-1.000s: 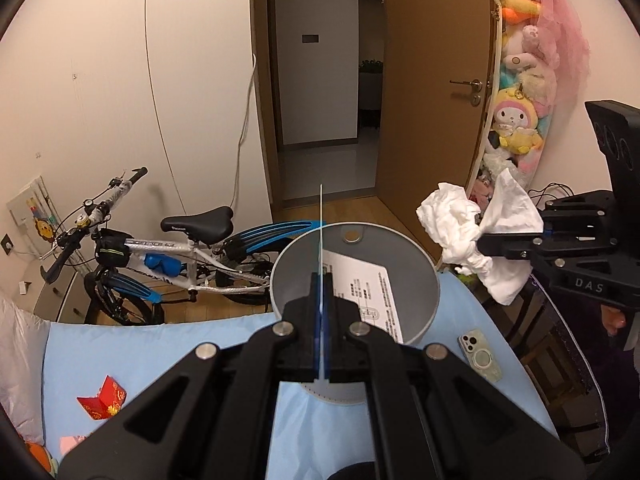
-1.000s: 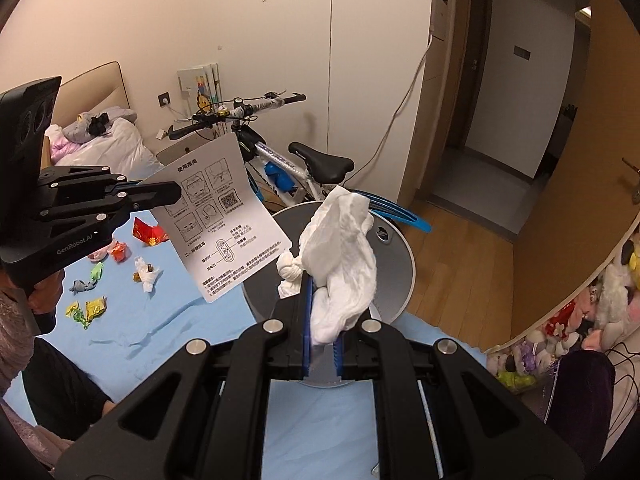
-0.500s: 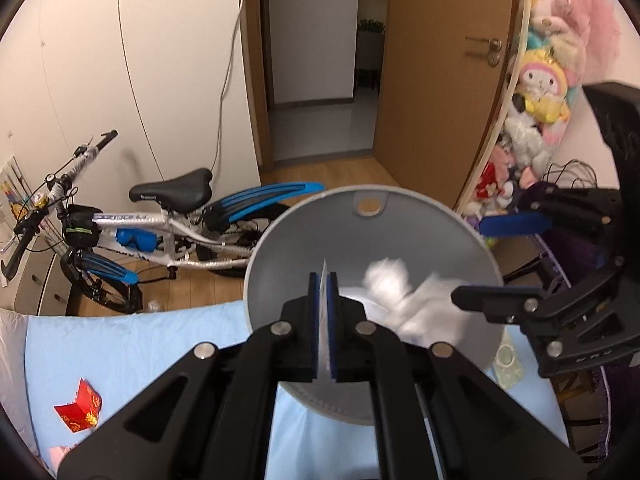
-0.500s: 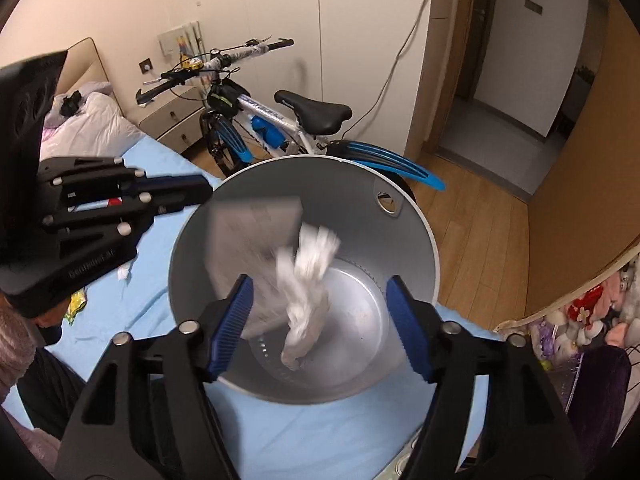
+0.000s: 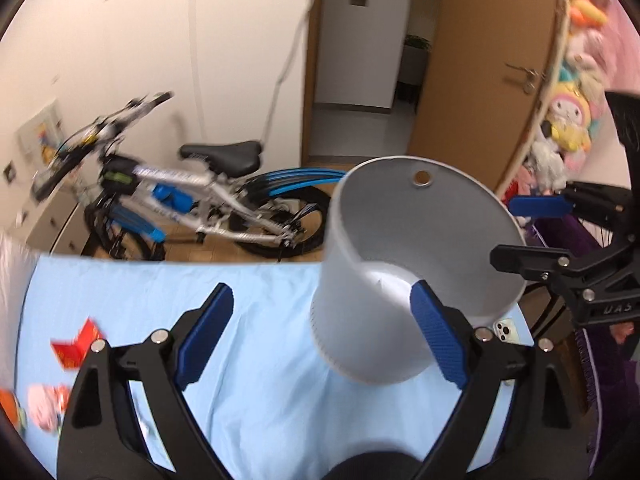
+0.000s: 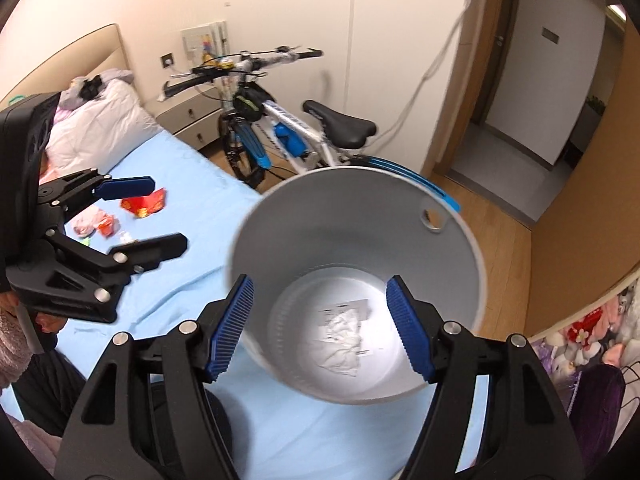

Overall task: Collect trash
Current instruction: 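Move both open tools back over the bed toward the rubber bands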

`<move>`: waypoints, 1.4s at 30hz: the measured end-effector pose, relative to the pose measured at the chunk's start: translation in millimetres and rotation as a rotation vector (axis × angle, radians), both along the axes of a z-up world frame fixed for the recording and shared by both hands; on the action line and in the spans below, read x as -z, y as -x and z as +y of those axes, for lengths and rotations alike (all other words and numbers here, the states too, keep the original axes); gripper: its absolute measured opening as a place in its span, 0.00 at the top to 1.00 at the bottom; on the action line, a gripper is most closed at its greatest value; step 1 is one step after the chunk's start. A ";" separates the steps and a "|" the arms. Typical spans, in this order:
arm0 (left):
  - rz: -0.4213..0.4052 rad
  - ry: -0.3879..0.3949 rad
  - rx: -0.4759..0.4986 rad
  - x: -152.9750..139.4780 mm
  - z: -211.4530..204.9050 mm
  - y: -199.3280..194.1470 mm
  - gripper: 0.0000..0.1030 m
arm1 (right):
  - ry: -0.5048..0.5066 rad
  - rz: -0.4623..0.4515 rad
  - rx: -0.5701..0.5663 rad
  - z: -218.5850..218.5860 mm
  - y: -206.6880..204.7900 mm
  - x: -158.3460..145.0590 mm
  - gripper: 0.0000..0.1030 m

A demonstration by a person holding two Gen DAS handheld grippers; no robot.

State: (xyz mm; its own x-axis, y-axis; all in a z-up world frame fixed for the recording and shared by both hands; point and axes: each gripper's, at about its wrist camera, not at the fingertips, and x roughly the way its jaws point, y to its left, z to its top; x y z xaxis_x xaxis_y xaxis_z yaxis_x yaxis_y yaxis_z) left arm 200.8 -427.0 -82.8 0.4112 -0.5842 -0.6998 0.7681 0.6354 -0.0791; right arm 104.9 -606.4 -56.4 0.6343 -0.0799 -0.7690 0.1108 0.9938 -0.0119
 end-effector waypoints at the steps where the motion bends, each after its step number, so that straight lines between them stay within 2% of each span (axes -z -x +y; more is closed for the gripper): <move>1: 0.003 0.004 -0.023 0.1 11.9 -0.2 0.13 | -0.007 0.000 -0.011 6.9 -1.7 1.1 0.35; 10: -0.020 -0.026 -0.231 7.7 127.8 12.2 0.13 | -0.051 -0.025 -0.144 93.8 -17.2 8.3 0.35; 17: -0.080 -0.112 -0.384 21.5 210.8 26.1 0.13 | -0.047 -0.034 -0.261 178.4 -37.2 20.6 0.35; 25: -0.072 -0.123 -0.498 40.9 291.0 25.4 0.13 | -0.048 -0.035 -0.346 262.8 -64.2 42.9 0.35; 34: -0.082 -0.151 -0.575 65.3 332.4 4.7 0.13 | -0.048 -0.021 -0.354 309.7 -92.1 76.3 0.35; 42: -0.015 -0.122 -0.595 117.0 348.3 -36.4 0.13 | -0.036 0.001 -0.344 337.5 -132.6 125.3 0.36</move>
